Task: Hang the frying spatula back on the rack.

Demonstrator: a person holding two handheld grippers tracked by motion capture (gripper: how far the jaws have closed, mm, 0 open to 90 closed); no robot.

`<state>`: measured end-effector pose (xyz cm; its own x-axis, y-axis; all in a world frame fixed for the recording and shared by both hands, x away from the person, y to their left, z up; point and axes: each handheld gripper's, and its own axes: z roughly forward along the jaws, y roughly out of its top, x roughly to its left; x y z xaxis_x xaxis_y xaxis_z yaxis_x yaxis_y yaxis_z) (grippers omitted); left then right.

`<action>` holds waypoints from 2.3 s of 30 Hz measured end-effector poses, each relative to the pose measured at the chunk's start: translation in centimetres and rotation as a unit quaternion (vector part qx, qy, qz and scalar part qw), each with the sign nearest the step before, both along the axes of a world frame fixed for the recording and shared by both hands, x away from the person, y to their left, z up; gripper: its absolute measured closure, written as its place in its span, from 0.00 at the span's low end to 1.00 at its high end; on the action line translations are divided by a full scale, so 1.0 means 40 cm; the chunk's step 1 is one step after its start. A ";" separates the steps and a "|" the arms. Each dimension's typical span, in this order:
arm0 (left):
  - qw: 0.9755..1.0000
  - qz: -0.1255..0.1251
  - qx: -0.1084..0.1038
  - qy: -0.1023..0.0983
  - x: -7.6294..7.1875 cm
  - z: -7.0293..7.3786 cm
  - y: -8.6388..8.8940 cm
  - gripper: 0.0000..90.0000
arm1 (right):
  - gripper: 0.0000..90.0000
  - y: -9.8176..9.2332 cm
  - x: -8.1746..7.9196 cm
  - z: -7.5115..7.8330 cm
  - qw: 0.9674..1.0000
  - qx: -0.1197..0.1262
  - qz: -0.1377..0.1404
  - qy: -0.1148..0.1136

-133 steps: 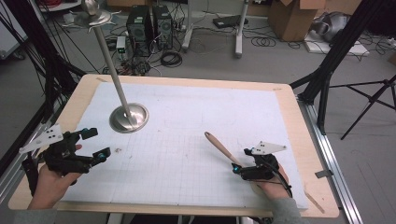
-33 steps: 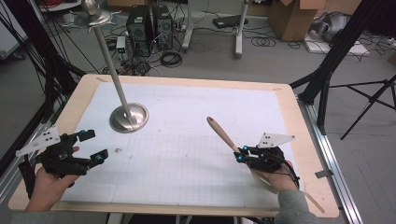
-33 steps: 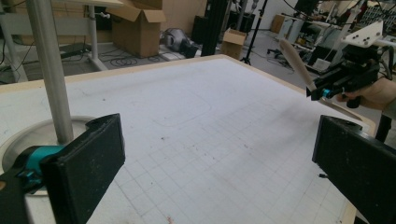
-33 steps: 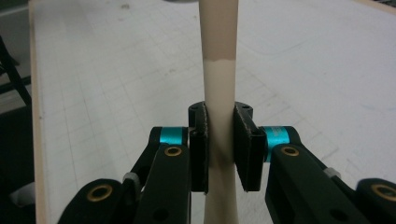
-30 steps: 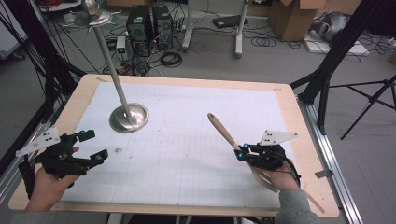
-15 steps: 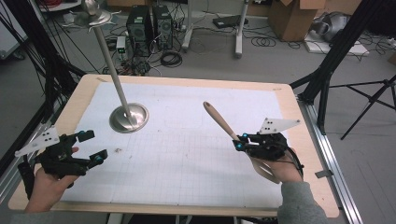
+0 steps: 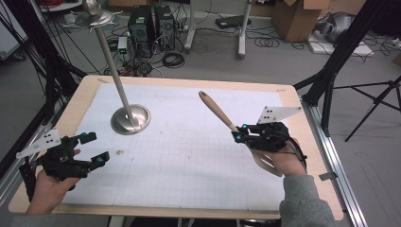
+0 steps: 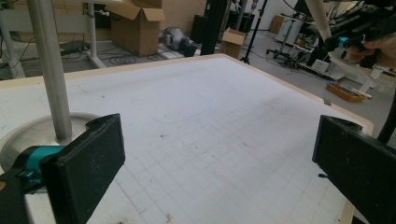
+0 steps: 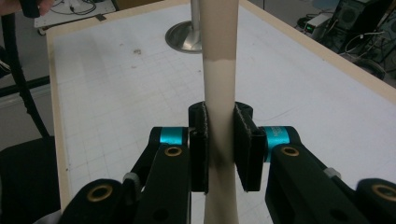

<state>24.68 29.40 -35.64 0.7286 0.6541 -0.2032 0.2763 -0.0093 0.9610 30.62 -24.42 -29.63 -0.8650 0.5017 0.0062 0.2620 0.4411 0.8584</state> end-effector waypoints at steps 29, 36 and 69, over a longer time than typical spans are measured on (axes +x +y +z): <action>1.000 0.002 -0.003 0.006 -0.004 -0.010 0.012 0.03 | 0.87 0.131 0.056 0.135 0.999 -0.020 0.025 -0.018; 1.000 0.000 -0.004 0.005 -0.006 -0.011 0.013 0.03 | 0.87 0.168 0.073 0.163 0.999 -0.025 0.028 -0.024; 1.000 -0.008 -0.014 0.006 0.003 -0.017 0.011 0.03 | 0.87 0.283 0.190 0.242 0.998 -0.025 0.046 -0.035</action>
